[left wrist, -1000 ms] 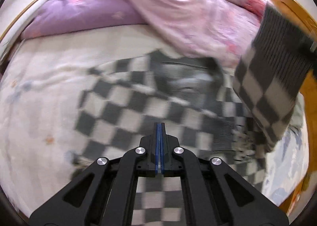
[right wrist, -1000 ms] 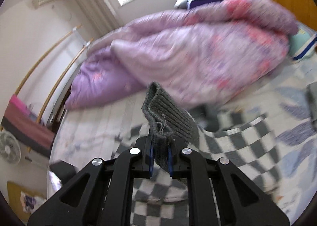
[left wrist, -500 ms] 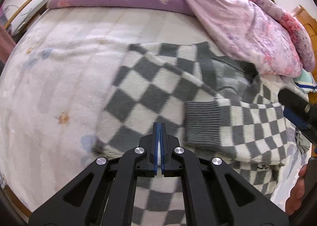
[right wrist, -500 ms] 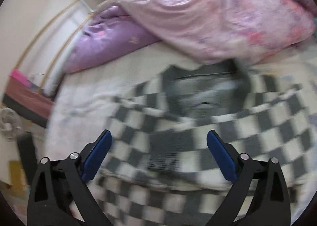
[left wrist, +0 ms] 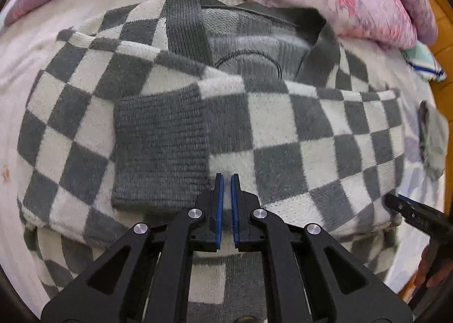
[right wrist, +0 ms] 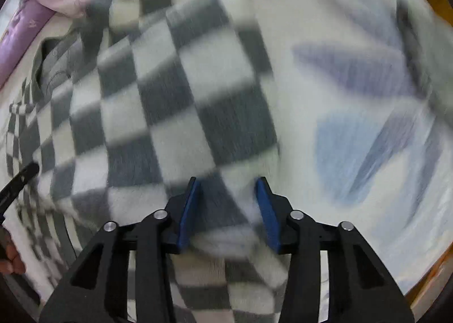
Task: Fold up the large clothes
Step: 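Lay the sleeve over the first sleeve and open the right tool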
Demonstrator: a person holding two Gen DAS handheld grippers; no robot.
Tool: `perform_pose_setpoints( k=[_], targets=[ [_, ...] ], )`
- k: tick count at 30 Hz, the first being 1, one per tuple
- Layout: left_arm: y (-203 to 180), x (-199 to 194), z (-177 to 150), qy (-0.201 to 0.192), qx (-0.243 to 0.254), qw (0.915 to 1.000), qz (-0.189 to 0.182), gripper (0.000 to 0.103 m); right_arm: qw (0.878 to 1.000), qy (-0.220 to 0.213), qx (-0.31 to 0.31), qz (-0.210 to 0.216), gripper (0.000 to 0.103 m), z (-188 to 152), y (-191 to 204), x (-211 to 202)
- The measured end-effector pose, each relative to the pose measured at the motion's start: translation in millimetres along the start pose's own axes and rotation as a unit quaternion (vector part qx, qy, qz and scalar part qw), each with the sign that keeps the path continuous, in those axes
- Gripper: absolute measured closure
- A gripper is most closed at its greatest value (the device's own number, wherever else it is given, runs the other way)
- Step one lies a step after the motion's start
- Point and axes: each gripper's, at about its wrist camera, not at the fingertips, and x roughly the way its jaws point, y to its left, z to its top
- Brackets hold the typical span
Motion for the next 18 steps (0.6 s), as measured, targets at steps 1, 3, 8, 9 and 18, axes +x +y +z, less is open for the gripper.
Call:
perform_pose_setpoints(
  k=[1,3,8,9,18],
  targets=[
    [-1,0,-3,-0.003,-0.002,1.0000,0.003,0.098,1.000,-0.002,-0.024,-0.010,0.063,-2,3,4],
    [1,4,-1,-0.001,-0.011,0.9999,-0.002,0.098,1.000,0.009,0.005,0.007,0.061,7,-5,19],
    [8,-1,17,0.013,-0.034,0.9993,-0.010,0.097,0.996,0.037,0.066,0.044,0.060,43,-27,-1],
    [5,-7,20,0.009,-0.030,0.9995,-0.004,0.097,0.998,0.016,0.053,0.041,0.062,53,-27,-11],
    [5,18,55,0.024,-0.031,0.9992,0.010,0.096,0.999,-0.002,-0.003,0.041,0.086,143,-25,-1]
  ],
)
